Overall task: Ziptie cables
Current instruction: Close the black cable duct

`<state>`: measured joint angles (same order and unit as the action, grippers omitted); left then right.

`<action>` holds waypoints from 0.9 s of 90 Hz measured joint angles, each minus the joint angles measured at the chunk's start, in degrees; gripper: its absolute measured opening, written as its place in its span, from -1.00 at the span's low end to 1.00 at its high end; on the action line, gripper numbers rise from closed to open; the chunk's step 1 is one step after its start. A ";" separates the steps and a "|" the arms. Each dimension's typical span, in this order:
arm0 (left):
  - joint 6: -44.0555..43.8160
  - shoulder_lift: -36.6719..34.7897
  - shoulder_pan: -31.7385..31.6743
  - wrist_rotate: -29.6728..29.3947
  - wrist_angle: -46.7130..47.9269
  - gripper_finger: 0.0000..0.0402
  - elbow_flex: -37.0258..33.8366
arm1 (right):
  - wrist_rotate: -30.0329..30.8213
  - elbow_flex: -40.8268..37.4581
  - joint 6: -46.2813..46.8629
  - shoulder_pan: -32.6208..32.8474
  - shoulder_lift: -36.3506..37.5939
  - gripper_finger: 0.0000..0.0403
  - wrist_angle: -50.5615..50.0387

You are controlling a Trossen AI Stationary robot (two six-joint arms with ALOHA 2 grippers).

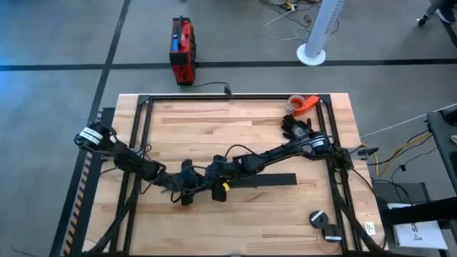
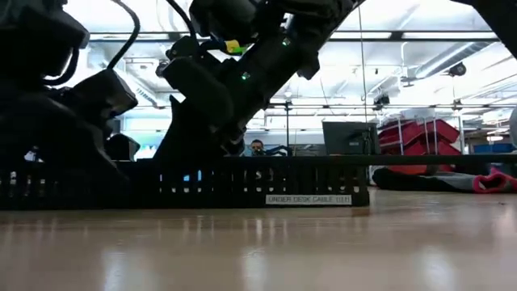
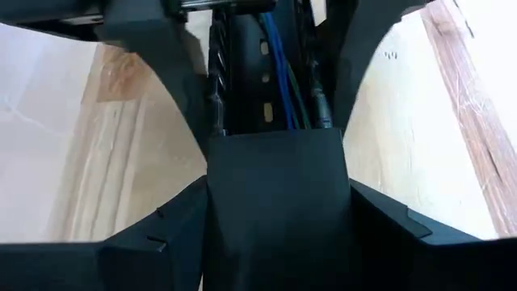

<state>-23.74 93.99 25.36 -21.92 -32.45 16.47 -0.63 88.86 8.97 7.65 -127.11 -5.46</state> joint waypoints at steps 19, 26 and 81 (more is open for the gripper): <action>0.49 -3.10 -0.02 2.05 2.14 0.02 -0.63 | 0.17 0.04 -0.17 -0.10 -0.09 0.08 0.30; 1.62 -4.45 -0.02 3.30 4.31 0.28 -0.75 | 0.36 0.07 0.15 -0.13 -0.15 0.08 0.64; -1.37 -6.21 0.83 2.84 11.60 0.08 -0.83 | 0.45 0.01 0.43 -0.31 -0.13 0.08 0.27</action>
<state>-25.11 87.78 26.20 -19.08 -20.85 15.64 -0.19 88.87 9.40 7.35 -127.24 -5.19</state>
